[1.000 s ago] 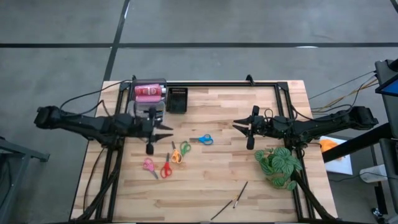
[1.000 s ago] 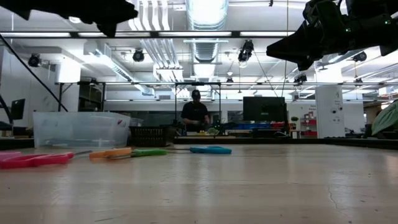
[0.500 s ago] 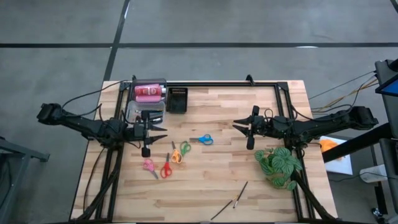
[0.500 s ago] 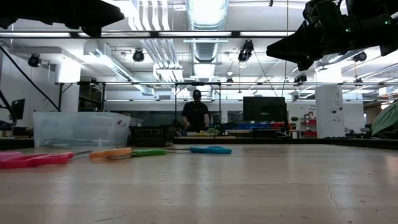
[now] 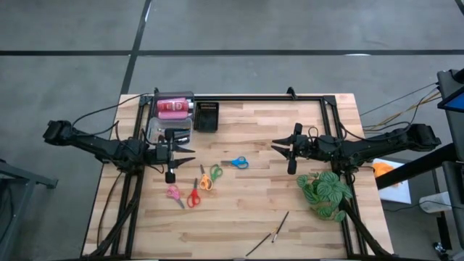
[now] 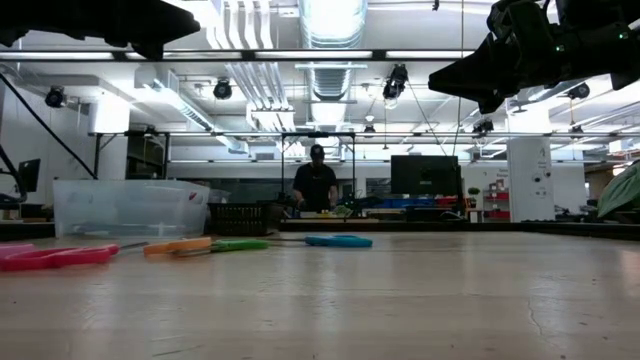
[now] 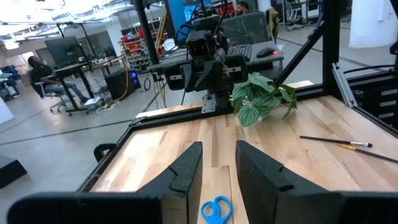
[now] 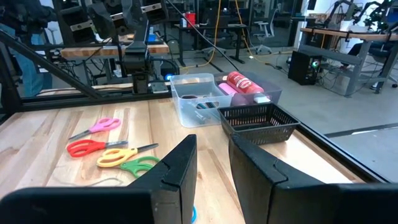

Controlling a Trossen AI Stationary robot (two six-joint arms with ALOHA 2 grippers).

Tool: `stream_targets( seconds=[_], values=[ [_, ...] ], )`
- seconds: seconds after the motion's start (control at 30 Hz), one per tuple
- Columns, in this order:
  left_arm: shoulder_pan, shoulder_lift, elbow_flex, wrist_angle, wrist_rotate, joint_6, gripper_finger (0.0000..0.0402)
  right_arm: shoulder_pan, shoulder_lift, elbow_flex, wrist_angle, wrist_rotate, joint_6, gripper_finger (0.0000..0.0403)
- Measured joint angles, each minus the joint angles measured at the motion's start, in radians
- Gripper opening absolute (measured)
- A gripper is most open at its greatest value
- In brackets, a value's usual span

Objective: Pick & Place Paint Supplies
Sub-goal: Put the black paint brush into the transparent bin

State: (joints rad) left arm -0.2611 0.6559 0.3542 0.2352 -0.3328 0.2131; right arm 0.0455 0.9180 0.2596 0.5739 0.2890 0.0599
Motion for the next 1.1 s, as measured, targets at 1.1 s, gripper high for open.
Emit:
stream_targets(
  seconds=[1.1],
  values=[
    [0.001,0.000,0.000,-0.019,0.002,-0.159,0.0099,0.002,0.000,0.019,0.010,-0.136,0.019,0.0090]
  ],
)
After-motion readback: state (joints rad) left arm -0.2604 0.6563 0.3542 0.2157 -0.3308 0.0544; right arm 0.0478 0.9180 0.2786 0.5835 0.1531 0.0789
